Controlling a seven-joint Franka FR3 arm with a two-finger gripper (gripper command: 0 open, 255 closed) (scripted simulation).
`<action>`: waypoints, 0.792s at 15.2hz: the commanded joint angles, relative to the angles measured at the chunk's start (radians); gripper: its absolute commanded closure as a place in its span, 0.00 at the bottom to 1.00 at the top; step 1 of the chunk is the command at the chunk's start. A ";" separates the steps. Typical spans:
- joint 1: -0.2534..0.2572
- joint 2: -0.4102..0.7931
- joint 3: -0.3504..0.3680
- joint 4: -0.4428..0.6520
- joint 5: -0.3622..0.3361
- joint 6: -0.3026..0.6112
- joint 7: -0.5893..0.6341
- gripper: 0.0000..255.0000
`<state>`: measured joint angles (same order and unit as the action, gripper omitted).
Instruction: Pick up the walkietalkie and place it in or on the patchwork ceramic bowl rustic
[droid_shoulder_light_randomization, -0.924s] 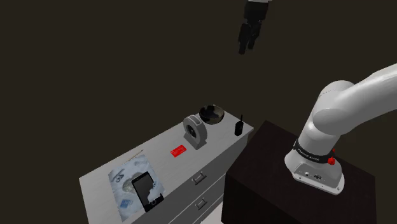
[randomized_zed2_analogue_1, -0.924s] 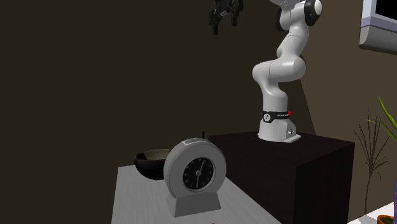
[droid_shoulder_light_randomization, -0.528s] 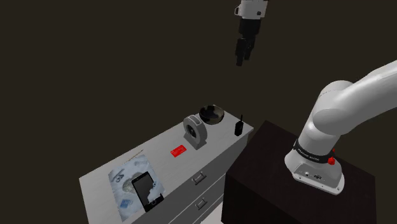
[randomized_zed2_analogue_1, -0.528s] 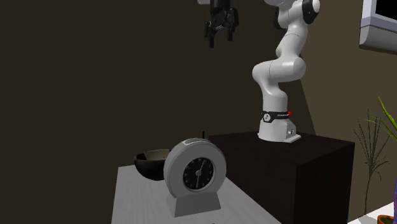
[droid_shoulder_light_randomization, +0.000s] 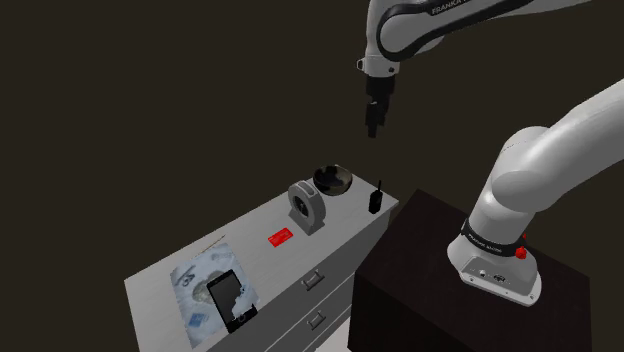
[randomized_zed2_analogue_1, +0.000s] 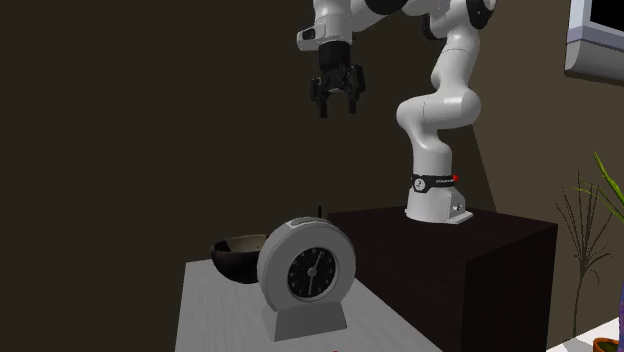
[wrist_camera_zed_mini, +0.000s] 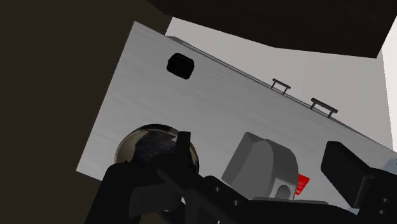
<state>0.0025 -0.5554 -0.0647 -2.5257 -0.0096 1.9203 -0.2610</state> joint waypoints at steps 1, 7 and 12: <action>-0.001 0.050 -0.008 -0.016 -0.014 0.045 -0.025 0.00; -0.005 0.220 -0.028 -0.072 -0.056 0.208 -0.086 0.00; -0.014 0.393 -0.042 -0.088 -0.095 0.347 -0.128 0.00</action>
<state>-0.0096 -0.2006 -0.1037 -2.6119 -0.0966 2.2362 -0.3802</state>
